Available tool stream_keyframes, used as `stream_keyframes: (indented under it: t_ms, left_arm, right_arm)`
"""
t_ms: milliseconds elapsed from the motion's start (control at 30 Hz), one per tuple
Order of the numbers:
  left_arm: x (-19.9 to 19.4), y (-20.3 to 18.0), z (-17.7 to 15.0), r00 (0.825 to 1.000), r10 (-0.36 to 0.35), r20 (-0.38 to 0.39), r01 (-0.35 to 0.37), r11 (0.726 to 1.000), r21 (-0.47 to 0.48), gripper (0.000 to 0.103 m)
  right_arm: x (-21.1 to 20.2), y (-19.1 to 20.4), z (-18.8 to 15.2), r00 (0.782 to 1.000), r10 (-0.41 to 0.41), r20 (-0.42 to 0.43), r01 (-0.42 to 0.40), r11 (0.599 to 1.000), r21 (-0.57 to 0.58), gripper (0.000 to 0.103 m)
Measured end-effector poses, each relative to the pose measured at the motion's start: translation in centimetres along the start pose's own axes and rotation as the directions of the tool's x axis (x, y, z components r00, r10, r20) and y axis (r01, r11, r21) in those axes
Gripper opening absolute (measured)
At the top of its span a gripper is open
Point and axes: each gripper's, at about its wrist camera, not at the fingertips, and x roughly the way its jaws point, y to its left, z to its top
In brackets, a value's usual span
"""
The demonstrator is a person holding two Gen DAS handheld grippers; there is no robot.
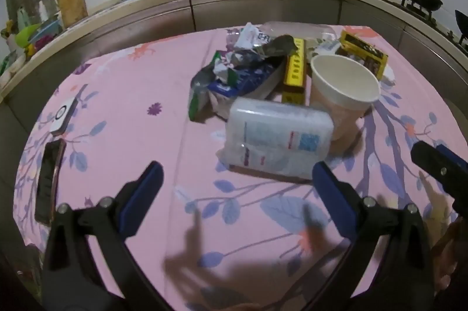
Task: Collect trash
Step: 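Move both tools toward the trash pile on the pink tablecloth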
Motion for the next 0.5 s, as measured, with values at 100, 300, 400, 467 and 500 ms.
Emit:
stream_keyframes:
  t_ms: [100, 300, 400, 467, 500]
  left_arm:
    - [-0.7, -0.4, -0.4, 1.0, -0.002, -0.009, 0.002, 1.0, 0.004, 0.098]
    - [-1.4, 0.1, -0.8, 1.0, 0.005, -0.009, -0.005, 1.0, -0.021, 0.098]
    - [-1.5, 0.4, -1.2, 1.0, -0.004, -0.031, 0.003, 1.0, -0.029, 0.098]
    - [-1.6, 0.9, -1.8, 0.999, -0.017, -0.033, 0.016, 0.999, -0.036, 0.098]
    - [-1.8, 1.1, -2.0, 0.999, -0.022, -0.026, 0.021, 0.999, -0.045, 0.098]
  right_arm:
    - [-0.5, 0.2, -0.2, 1.0, 0.004, -0.001, -0.004, 1.0, -0.003, 0.098]
    - [-0.9, 0.2, -0.4, 1.0, 0.012, -0.002, -0.012, 1.0, 0.001, 0.098]
    - [-1.0, 0.5, -0.7, 1.0, 0.026, -0.006, -0.026, 1.0, -0.004, 0.098]
    - [-1.1, 0.7, -0.8, 0.999, 0.038, -0.007, -0.038, 0.999, -0.008, 0.098]
    - [-1.1, 0.8, -0.9, 0.999, 0.043, -0.008, -0.043, 0.999, -0.012, 0.098]
